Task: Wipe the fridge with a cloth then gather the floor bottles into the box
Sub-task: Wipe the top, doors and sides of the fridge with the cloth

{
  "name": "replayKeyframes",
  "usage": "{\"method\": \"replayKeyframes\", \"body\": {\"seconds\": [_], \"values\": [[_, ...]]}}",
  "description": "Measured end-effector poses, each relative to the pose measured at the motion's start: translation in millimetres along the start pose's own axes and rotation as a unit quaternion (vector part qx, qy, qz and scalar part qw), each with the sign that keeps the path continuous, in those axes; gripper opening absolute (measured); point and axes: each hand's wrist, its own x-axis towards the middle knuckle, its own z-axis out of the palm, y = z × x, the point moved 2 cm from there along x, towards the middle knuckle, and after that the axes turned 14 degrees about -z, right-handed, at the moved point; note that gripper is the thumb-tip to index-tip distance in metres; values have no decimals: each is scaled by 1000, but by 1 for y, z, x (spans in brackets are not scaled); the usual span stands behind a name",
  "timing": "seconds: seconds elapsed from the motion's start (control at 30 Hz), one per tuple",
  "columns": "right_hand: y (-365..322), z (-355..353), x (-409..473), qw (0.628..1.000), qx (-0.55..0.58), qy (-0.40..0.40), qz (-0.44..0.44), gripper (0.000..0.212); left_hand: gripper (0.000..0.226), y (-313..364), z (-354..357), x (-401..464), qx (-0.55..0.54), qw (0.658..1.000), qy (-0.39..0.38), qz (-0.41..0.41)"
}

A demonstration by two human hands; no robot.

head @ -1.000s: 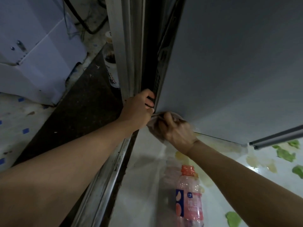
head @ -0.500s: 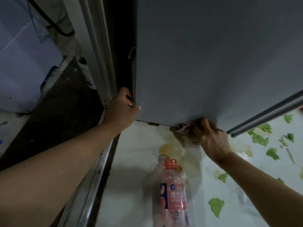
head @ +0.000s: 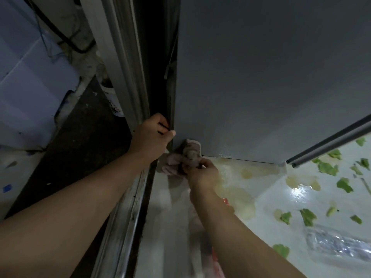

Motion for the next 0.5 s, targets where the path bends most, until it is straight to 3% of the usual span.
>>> {"method": "replayKeyframes", "body": {"seconds": [0.1, 0.23, 0.5], "values": [[2, 28, 3, 990, 103, 34, 85, 38, 15, 1, -1, 1, -9, 1000, -3, -4], [-4, 47, 9, 970, 182, 94, 128, 38, 16, 2, -1, 1, -7, 1000, -9, -4], [0, 29, 24, 983, 107, 112, 103, 31, 14, 7, -5, -7, 19, 1000, -8, -6]]}}
